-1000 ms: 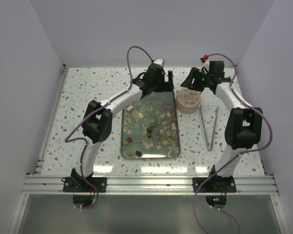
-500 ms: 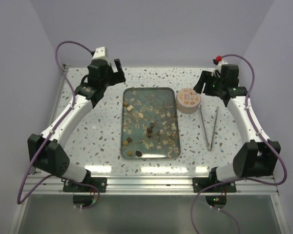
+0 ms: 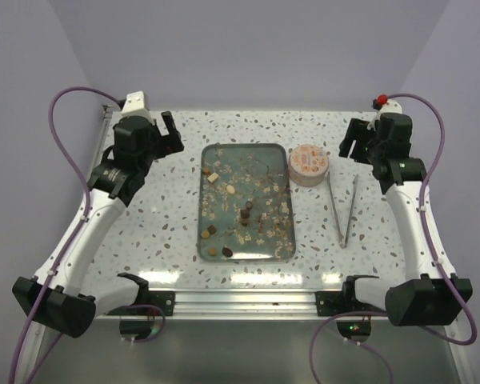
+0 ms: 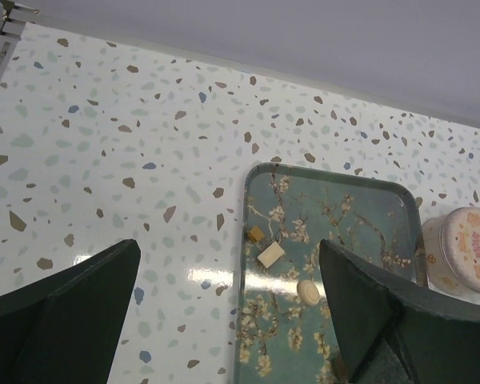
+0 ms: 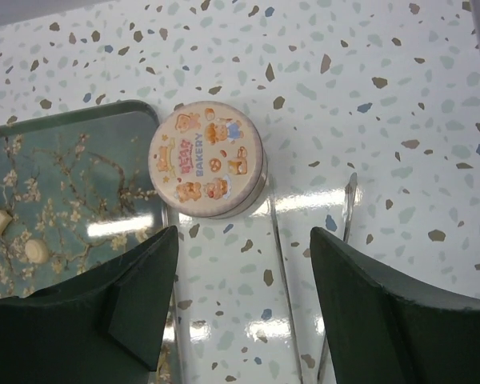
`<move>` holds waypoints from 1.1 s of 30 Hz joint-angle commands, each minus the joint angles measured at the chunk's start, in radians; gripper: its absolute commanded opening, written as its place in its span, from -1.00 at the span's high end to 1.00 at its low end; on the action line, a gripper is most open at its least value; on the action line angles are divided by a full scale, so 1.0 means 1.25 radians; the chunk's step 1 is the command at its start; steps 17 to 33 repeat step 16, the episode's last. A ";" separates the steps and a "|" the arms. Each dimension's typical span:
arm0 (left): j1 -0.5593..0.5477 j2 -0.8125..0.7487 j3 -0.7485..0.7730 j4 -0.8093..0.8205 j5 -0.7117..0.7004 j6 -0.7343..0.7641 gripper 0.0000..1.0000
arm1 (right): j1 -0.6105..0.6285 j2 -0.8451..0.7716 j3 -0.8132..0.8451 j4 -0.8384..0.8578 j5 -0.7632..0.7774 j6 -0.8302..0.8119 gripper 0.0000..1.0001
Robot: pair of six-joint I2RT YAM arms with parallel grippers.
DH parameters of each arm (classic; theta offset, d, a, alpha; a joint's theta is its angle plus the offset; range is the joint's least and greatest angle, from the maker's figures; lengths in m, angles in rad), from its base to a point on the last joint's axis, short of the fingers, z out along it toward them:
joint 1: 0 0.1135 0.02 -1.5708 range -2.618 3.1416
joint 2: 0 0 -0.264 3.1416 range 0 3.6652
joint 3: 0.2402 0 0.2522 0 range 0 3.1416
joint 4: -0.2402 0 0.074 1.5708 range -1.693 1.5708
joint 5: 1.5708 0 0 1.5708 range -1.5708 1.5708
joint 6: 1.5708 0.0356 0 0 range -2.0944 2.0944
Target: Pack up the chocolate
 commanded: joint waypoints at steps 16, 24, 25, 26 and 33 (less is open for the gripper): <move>0.007 -0.028 0.036 -0.027 -0.024 0.039 -1.00 | 0.000 -0.034 -0.018 0.000 0.021 0.007 -0.42; 0.007 -0.028 0.036 -0.027 -0.024 0.039 -1.00 | 0.000 -0.034 -0.018 0.000 0.021 0.007 -0.42; 0.007 -0.028 0.036 -0.027 -0.024 0.039 -1.00 | 0.000 -0.034 -0.018 0.000 0.021 0.007 -0.42; 0.007 -0.028 0.036 -0.027 -0.024 0.039 -1.00 | 0.000 -0.034 -0.018 0.000 0.021 0.007 -0.42; 0.007 -0.028 0.036 -0.027 -0.024 0.039 -1.00 | 0.000 -0.034 -0.018 0.000 0.021 0.007 -0.42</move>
